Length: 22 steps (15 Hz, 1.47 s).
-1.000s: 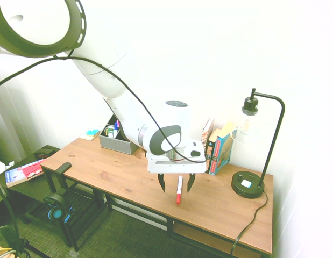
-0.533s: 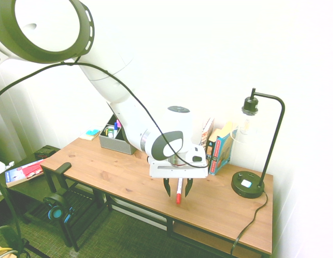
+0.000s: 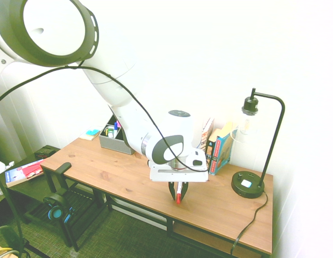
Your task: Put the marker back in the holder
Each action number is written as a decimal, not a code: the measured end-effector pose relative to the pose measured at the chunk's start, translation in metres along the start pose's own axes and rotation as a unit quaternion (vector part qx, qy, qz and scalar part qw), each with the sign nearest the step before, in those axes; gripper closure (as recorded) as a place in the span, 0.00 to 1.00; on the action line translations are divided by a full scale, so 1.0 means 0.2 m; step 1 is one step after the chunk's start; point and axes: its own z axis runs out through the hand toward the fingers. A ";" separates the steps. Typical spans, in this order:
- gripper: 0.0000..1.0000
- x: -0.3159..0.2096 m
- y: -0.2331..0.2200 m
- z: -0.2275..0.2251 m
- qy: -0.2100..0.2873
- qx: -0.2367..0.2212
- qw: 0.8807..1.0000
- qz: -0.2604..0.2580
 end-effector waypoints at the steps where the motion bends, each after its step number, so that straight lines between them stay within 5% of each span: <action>1: 1.00 0.00 0.00 0.00 0.001 0.000 1.000 0.001; 5: 1.00 0.02 -0.01 -0.12 -0.012 0.017 1.000 0.018; 8: 1.00 0.03 -0.13 -0.60 -0.042 0.032 0.998 0.030; 12: 1.00 -0.23 -0.51 -1.03 -0.138 -0.017 0.986 0.088; 14: 1.00 -0.29 -0.78 -1.14 -0.176 -0.013 0.975 0.134; 17: 1.00 -0.30 -1.06 -0.99 -0.208 -0.005 0.953 0.221; 22: 1.00 -0.30 -1.40 -0.86 -0.262 -0.003 0.894 0.364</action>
